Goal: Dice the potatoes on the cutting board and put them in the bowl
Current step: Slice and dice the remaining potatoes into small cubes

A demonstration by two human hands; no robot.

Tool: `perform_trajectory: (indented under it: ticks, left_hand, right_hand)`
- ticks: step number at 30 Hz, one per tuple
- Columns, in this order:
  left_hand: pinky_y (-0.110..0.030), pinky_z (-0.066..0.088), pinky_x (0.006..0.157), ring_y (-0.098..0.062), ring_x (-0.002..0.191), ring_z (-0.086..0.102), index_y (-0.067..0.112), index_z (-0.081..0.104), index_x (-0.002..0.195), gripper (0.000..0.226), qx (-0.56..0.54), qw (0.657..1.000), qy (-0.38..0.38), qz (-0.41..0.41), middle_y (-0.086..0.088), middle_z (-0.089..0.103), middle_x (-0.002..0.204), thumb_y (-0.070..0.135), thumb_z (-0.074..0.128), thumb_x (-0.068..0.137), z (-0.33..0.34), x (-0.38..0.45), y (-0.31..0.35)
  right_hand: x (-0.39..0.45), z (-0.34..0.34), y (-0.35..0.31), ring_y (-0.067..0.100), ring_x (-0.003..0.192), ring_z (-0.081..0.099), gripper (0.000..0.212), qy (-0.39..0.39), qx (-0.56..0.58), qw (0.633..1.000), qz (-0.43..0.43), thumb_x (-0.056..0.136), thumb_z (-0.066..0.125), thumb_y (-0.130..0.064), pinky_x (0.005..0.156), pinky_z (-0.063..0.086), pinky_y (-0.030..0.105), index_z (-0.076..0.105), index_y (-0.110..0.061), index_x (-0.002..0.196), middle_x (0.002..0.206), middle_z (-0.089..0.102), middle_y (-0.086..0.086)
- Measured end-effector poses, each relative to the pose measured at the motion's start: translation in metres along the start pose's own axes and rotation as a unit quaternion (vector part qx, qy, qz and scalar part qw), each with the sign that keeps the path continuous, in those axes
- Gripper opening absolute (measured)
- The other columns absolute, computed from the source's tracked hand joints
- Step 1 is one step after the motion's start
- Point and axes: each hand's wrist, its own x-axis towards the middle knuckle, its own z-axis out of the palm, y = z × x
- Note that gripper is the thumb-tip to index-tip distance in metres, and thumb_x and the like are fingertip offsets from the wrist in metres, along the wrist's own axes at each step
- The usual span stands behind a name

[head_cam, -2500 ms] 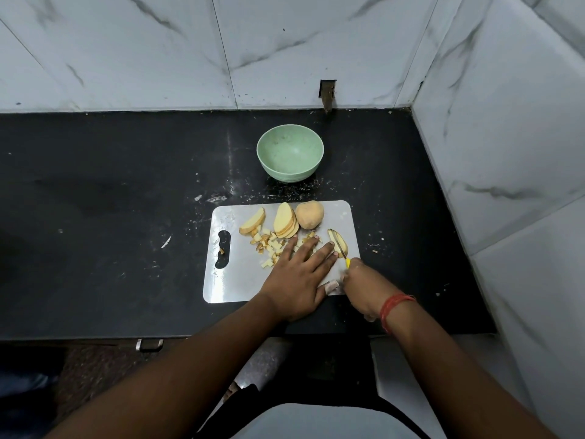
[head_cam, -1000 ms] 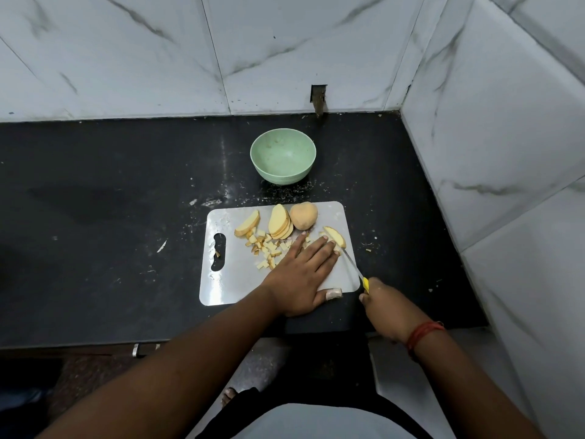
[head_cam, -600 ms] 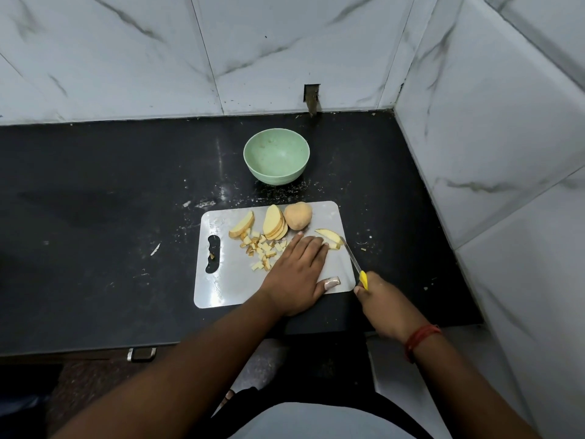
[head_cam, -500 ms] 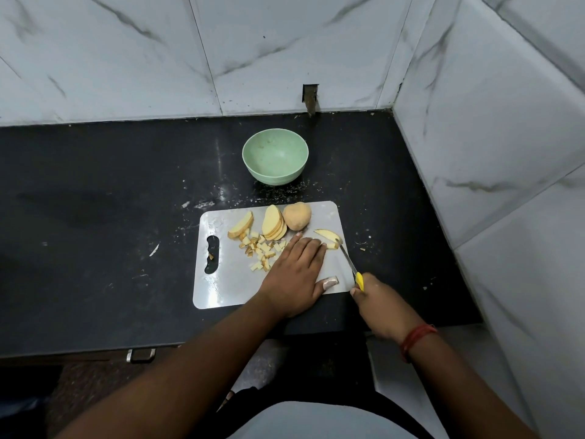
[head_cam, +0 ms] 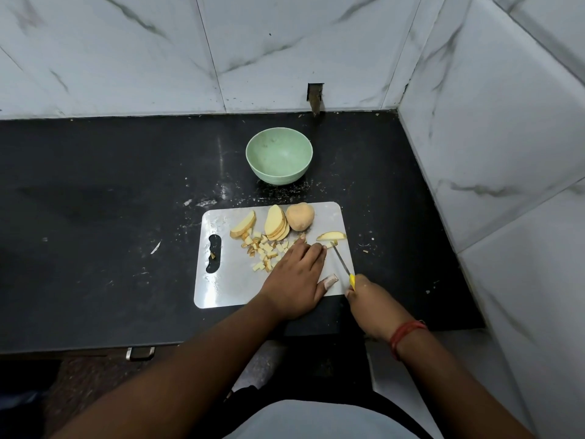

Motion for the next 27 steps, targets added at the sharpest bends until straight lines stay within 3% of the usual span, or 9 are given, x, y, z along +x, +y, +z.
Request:
perform_trajectory:
  ticks: [6, 11, 14, 17, 24, 27]
  left_hand:
    - [-0.046, 0.034, 0.119, -0.034, 0.129, 0.046, -0.001, 0.052, 0.146, 0.068, -0.01, 1.0, -0.01, -0.015, -0.014, 0.052, 0.143, 0.051, 0.03, 0.107, 0.002, 0.0, -0.001]
    - [-0.046, 0.035, 0.119, -0.035, 0.129, 0.045, 0.0, 0.051, 0.146, 0.067, -0.011, 1.0, -0.011, -0.019, -0.014, 0.052, 0.143, 0.051, 0.032, 0.106, 0.001, 0.0, -0.001]
    - [-0.046, 0.035, 0.119, -0.034, 0.128, 0.046, 0.0, 0.052, 0.146, 0.066, -0.01, 1.0, 0.001, -0.017, -0.015, 0.053, 0.143, 0.05, 0.032, 0.107, 0.0, -0.001, -0.001]
    - [-0.047, 0.033, 0.119, -0.033, 0.128, 0.048, -0.002, 0.053, 0.145, 0.064, -0.008, 1.0, 0.021, -0.007, -0.016, 0.054, 0.142, 0.048, 0.036, 0.108, -0.001, -0.003, -0.001]
    - [-0.048, 0.028, 0.123, -0.032, 0.126, 0.05, -0.001, 0.059, 0.139, 0.058, -0.008, 0.999, 0.043, -0.009, -0.012, 0.059, 0.135, 0.044, 0.042, 0.106, -0.001, -0.004, -0.001]
    - [-0.047, 0.025, 0.124, -0.031, 0.126, 0.05, 0.0, 0.059, 0.138, 0.056, -0.012, 0.999, 0.048, -0.01, -0.012, 0.059, 0.134, 0.043, 0.045, 0.105, -0.002, -0.003, -0.001]
  right_hand:
    - [0.009, 0.003, -0.001, 0.014, 0.068, 0.051, 0.023, -0.004, -0.03, 1.0, 0.003, 0.102, 0.04, -0.015, 0.068, 0.037, 0.028, 0.043, -0.003, 0.121, 0.08, 0.052, 0.004]
    - [0.0, 0.007, 0.011, 0.02, 0.078, 0.05, 0.024, -0.021, -0.009, 1.0, -0.012, 0.103, 0.038, -0.019, 0.07, 0.04, 0.028, 0.044, -0.004, 0.121, 0.09, 0.052, 0.005]
    - [-0.004, 0.005, 0.013, 0.02, 0.073, 0.052, 0.018, -0.005, 0.017, 1.0, -0.008, 0.103, 0.041, -0.023, 0.058, 0.037, 0.026, 0.046, -0.007, 0.111, 0.085, 0.052, 0.007]
    - [-0.005, 0.004, 0.008, 0.025, 0.084, 0.06, 0.016, 0.016, 0.033, 0.999, -0.02, 0.102, 0.042, -0.026, 0.068, 0.041, 0.03, 0.046, -0.011, 0.102, 0.096, 0.06, 0.011]
    - [0.007, 0.003, -0.004, 0.026, 0.086, 0.057, 0.022, -0.002, -0.004, 1.0, -0.007, 0.103, 0.04, -0.022, 0.071, 0.04, 0.03, 0.046, -0.006, 0.116, 0.107, 0.06, 0.017]
    - [0.011, 0.003, -0.007, 0.023, 0.078, 0.051, 0.019, -0.008, -0.019, 1.0, -0.004, 0.102, 0.04, -0.021, 0.069, 0.037, 0.029, 0.045, -0.007, 0.114, 0.095, 0.055, 0.012]
